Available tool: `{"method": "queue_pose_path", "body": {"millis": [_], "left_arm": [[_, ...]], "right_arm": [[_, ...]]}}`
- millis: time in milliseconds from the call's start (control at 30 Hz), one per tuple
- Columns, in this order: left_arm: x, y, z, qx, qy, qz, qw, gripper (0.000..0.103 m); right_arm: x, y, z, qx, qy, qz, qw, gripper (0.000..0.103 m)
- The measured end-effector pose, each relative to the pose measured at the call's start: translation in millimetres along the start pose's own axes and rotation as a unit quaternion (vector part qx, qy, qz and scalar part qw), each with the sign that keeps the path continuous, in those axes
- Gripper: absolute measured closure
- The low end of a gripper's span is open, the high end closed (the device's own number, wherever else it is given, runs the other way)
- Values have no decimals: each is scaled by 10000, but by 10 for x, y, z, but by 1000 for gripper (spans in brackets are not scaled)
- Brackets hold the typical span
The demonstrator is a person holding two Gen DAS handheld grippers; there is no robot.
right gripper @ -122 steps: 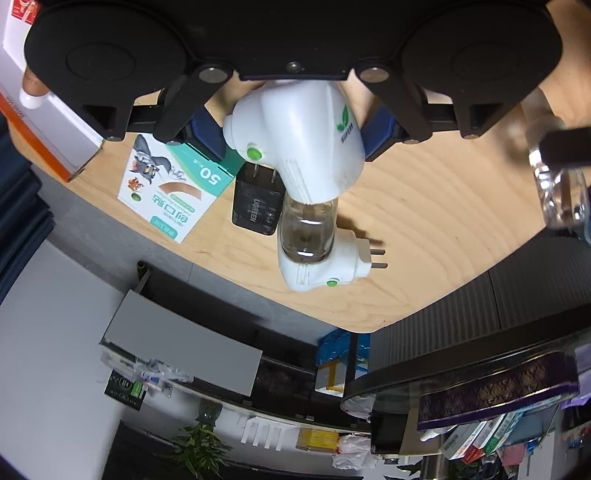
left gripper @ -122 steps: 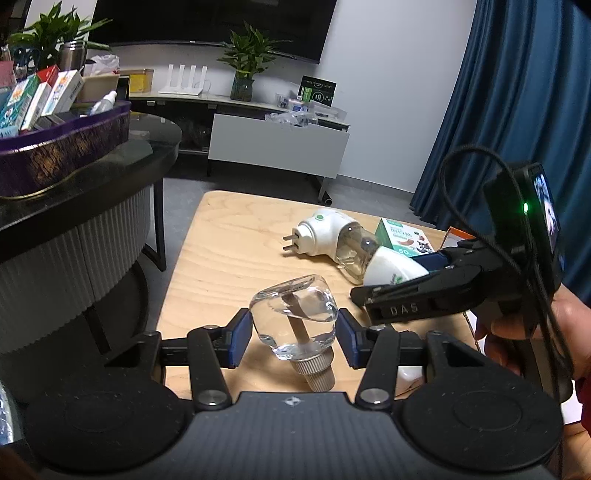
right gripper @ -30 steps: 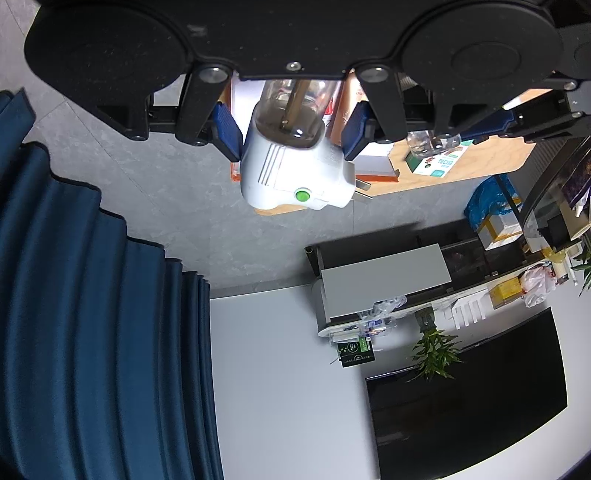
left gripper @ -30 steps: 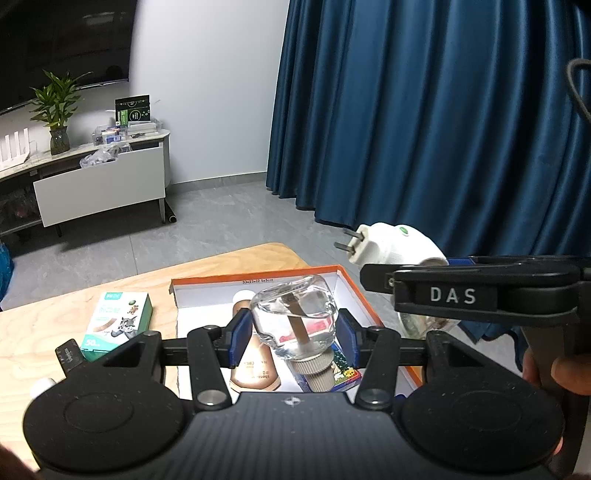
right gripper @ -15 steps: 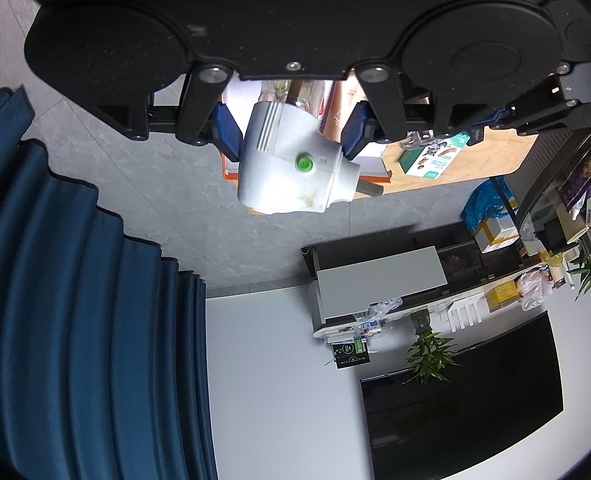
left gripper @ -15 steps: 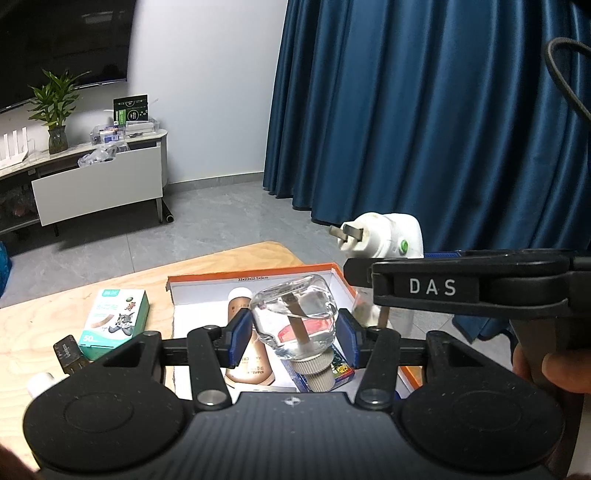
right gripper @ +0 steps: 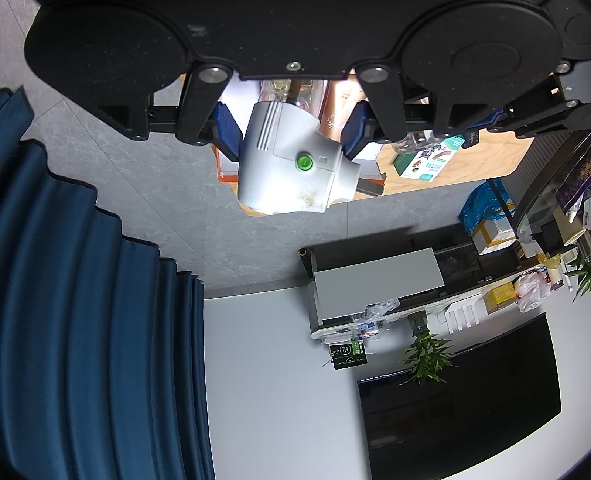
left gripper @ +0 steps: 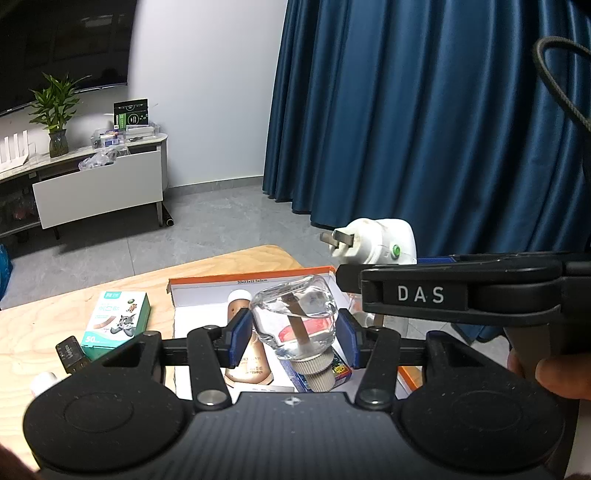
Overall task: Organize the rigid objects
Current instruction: 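Hold the glass bottle and white plug-in heater above the tray with both grippers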
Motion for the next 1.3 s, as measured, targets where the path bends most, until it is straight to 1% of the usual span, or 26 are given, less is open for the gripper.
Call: {"method": "queue_pose_path", "body": {"millis": [1300], "left_arm": [[-2, -21, -46, -49, 34, -74, 10000, 53]], "right_arm": [[63, 66, -45, -54, 83, 22, 9999, 32]]}}
Point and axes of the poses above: each gripper's, at about its wrist camera, not at the fingertips, and x roughly the way its jaws point, y to its left, z to its top, the point moved 3 cm from there along x, roughly the way its jaws point, and after that the axes turned 7 degrees about y, right-handed, at the moved point
